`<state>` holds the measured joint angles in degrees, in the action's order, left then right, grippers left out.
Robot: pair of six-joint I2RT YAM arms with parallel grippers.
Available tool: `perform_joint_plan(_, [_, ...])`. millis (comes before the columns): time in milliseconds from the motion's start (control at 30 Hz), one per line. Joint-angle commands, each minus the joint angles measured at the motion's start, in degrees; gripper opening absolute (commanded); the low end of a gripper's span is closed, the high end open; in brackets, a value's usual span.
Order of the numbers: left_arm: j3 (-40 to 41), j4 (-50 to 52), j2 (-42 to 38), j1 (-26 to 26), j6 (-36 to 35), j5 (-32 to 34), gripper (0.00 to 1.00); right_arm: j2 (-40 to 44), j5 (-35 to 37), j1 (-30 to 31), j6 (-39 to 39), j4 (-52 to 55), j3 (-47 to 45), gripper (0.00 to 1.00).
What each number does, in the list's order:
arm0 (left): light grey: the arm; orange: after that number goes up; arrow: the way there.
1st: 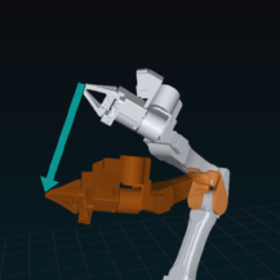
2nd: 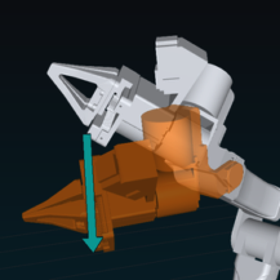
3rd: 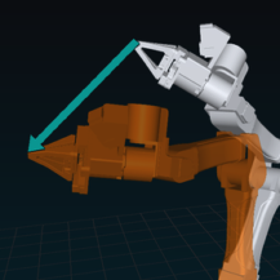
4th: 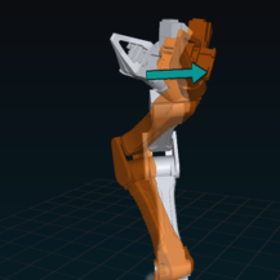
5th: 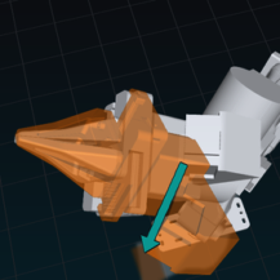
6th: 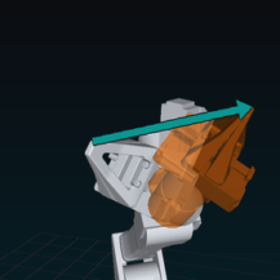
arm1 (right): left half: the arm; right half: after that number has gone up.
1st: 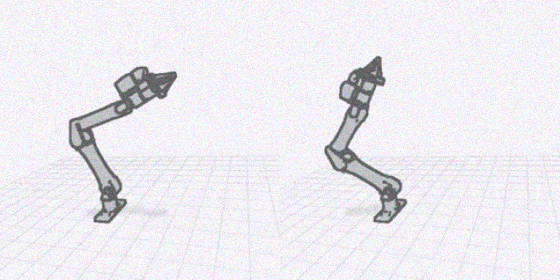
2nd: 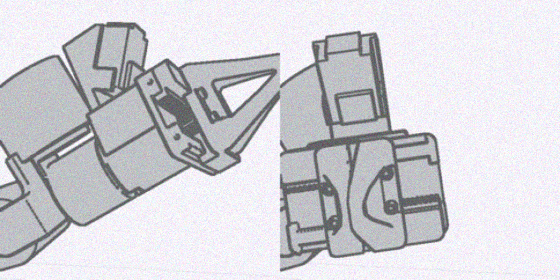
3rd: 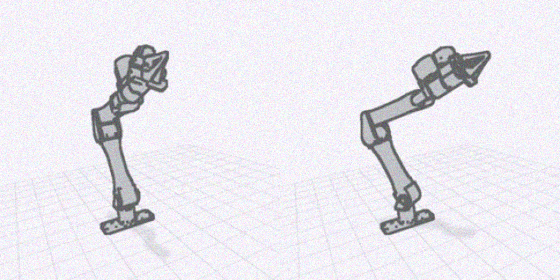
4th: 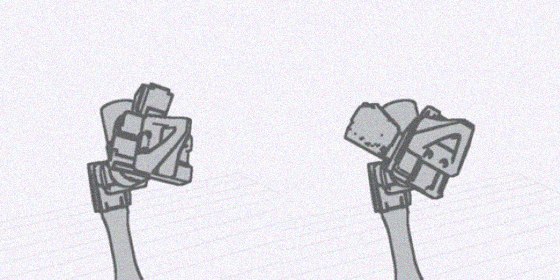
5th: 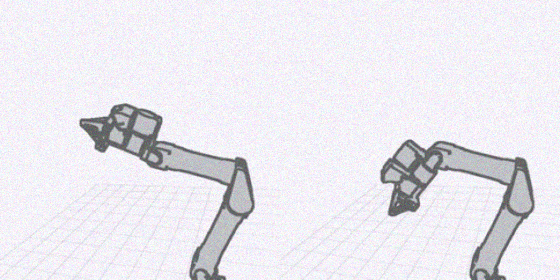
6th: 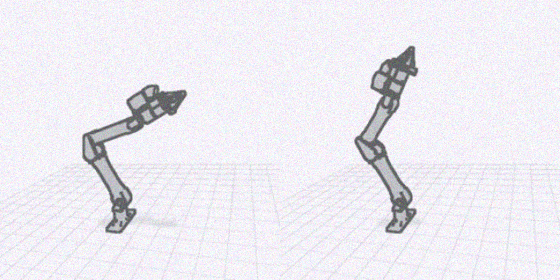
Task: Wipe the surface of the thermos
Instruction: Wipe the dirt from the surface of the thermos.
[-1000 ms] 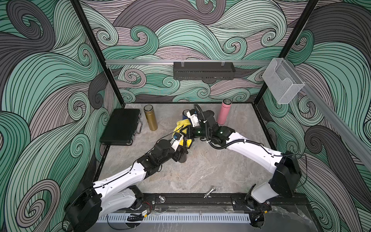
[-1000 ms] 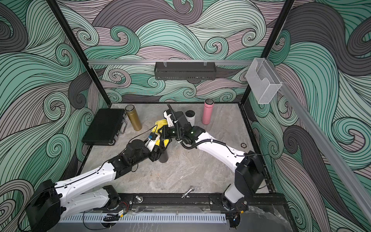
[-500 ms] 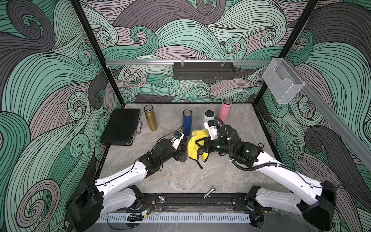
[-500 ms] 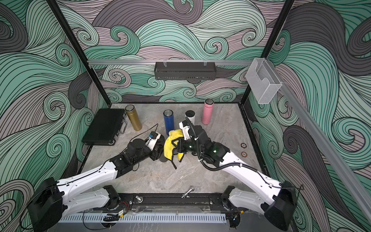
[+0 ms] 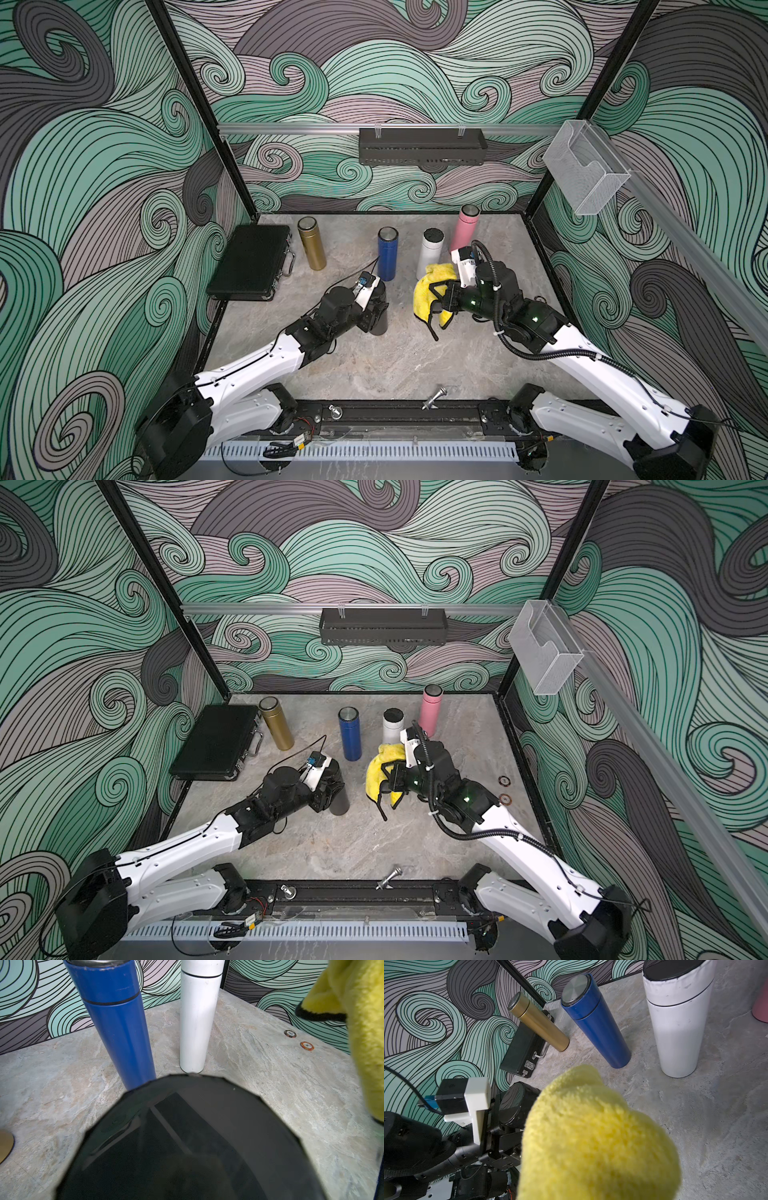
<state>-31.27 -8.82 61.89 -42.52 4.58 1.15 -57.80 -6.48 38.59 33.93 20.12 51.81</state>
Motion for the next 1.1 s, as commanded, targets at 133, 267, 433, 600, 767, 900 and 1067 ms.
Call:
perform_joint_plan(133, [-2.3, 2.2, -0.6, -0.5, 1.0, -0.7, 0.00, -2.5, -1.2, -0.8, -1.3, -2.4, 1.3, 0.00])
perform_joint_plan(267, [-5.0, 5.1, -2.9, -0.5, 4.7, 0.1, 0.00, -1.7, -1.4, -1.0, -0.5, -2.6, -0.4, 0.00])
perform_joint_plan(433, [-10.5, 12.9, -7.1, -0.5, 14.1, 6.2, 0.00, -1.3, -4.2, -1.5, 4.3, -8.1, -7.3, 0.00])
perform_joint_plan(600, [-16.5, 20.6, -10.6, -0.4, 24.3, 11.1, 0.00, -1.8, -8.3, -1.7, 10.3, -21.6, -17.4, 0.00])
perform_joint_plan(767, [-19.9, 22.3, -10.9, -0.4, 31.6, 10.7, 0.00, -5.7, -11.2, -1.6, 12.3, -38.2, -26.3, 0.00])
perform_joint_plan(900, [-20.2, 18.6, -9.9, -0.4, 35.5, 7.3, 0.00, -9.3, -13.6, -1.2, 13.4, -49.7, -28.2, 0.00])
perform_joint_plan(1067, [-17.9, 12.9, -10.4, -0.4, 39.0, 7.5, 0.00, -13.3, -14.6, -0.3, 12.5, -52.2, -25.2, 0.00])
